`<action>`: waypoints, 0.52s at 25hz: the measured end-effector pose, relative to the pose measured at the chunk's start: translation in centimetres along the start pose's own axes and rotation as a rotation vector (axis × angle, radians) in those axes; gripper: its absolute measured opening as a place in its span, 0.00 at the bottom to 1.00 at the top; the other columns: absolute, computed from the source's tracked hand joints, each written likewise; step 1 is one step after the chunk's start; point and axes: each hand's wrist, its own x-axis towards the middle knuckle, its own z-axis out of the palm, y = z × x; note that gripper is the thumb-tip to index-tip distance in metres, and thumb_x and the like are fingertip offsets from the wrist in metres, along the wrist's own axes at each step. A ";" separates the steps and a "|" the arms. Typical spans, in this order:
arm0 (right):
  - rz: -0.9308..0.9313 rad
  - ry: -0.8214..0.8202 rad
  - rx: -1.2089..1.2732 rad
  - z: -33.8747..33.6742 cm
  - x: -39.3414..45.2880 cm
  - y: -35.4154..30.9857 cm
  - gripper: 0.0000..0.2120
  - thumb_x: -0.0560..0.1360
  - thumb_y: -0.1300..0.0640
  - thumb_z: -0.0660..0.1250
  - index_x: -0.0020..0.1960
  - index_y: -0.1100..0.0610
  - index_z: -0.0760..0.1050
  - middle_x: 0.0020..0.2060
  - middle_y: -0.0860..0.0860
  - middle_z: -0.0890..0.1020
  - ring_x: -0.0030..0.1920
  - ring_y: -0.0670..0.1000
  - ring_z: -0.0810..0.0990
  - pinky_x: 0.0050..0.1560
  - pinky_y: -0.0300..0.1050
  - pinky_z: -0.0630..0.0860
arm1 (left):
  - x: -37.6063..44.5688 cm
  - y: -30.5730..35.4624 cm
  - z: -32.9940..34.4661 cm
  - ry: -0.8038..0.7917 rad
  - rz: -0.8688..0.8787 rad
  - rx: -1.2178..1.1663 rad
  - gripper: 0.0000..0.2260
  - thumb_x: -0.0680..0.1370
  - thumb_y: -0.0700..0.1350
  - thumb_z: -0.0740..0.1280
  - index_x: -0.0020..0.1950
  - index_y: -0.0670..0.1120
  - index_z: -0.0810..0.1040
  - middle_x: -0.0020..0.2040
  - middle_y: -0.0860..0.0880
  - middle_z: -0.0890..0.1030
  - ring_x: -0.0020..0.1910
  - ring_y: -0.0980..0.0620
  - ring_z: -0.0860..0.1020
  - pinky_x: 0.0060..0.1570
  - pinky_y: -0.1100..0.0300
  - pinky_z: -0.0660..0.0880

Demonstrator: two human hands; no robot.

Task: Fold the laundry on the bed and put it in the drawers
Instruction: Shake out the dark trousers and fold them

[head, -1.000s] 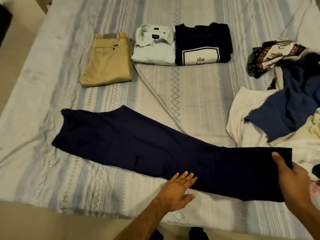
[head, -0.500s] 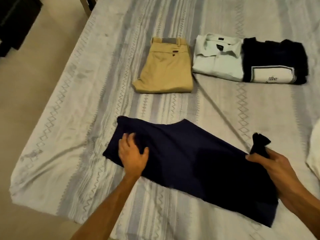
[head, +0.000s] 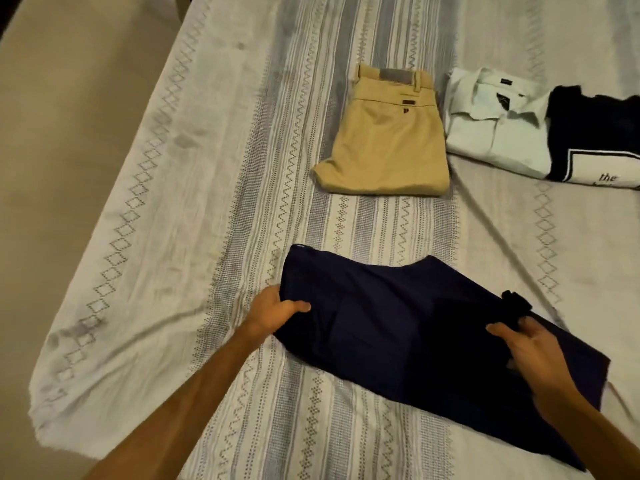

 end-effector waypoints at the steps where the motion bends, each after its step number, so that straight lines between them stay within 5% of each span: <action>1: 0.015 -0.008 -0.019 0.2 0.2 0.4 0.07 0.78 0.54 0.73 0.55 0.53 0.80 0.48 0.55 0.87 0.47 0.59 0.87 0.50 0.60 0.84 | -1.8 1.1 1.2 0.131 0.076 0.104 0.15 0.73 0.52 0.76 0.58 0.51 0.83 0.48 0.52 0.86 0.48 0.48 0.85 0.52 0.51 0.82; 4: 0.053 -0.031 0.007 0.4 0.5 1.9 0.12 0.79 0.54 0.72 0.61 0.53 0.78 0.53 0.53 0.86 0.50 0.55 0.86 0.47 0.53 0.83 | -8.6 4.4 8.4 0.201 0.397 0.487 0.16 0.79 0.57 0.64 0.60 0.49 0.78 0.43 0.47 0.84 0.41 0.45 0.83 0.41 0.52 0.79; 6: 0.074 -0.044 0.064 0.1 0.3 3.2 0.10 0.81 0.56 0.70 0.61 0.56 0.77 0.53 0.54 0.85 0.50 0.54 0.85 0.44 0.49 0.80 | -11.0 6.1 13.1 0.249 0.529 0.569 0.17 0.81 0.49 0.63 0.68 0.44 0.75 0.47 0.44 0.84 0.46 0.43 0.83 0.38 0.52 0.73; 8: 0.145 0.000 0.165 -1.0 0.0 4.5 0.08 0.85 0.56 0.61 0.52 0.58 0.77 0.47 0.57 0.81 0.45 0.54 0.80 0.46 0.50 0.76 | -12.4 6.7 19.3 -0.073 0.514 0.705 0.24 0.76 0.38 0.60 0.72 0.36 0.75 0.40 0.42 0.85 0.41 0.45 0.82 0.33 0.53 0.65; 10: 0.246 0.070 0.280 -2.8 0.0 6.3 0.16 0.87 0.51 0.54 0.52 0.58 0.78 0.46 0.56 0.80 0.47 0.55 0.78 0.50 0.51 0.75 | -13.7 5.2 26.6 -0.091 0.569 0.901 0.27 0.70 0.42 0.62 0.68 0.35 0.78 0.27 0.46 0.80 0.23 0.49 0.71 0.27 0.55 0.58; 11: 0.262 0.080 0.300 -3.8 0.1 7.4 0.16 0.87 0.52 0.55 0.54 0.57 0.79 0.48 0.56 0.82 0.49 0.56 0.80 0.49 0.51 0.77 | -13.9 4.5 29.3 -0.011 0.553 0.989 0.32 0.69 0.45 0.68 0.71 0.32 0.74 0.25 0.47 0.79 0.20 0.49 0.66 0.24 0.57 0.59; 13: 0.241 0.088 0.290 -6.4 1.0 9.8 0.10 0.85 0.57 0.60 0.55 0.52 0.81 0.55 0.56 0.85 0.54 0.58 0.83 0.50 0.54 0.81 | -14.6 2.8 33.7 0.000 0.451 1.075 0.50 0.71 0.45 0.73 0.76 0.22 0.44 0.25 0.46 0.78 0.20 0.50 0.70 0.24 0.57 0.71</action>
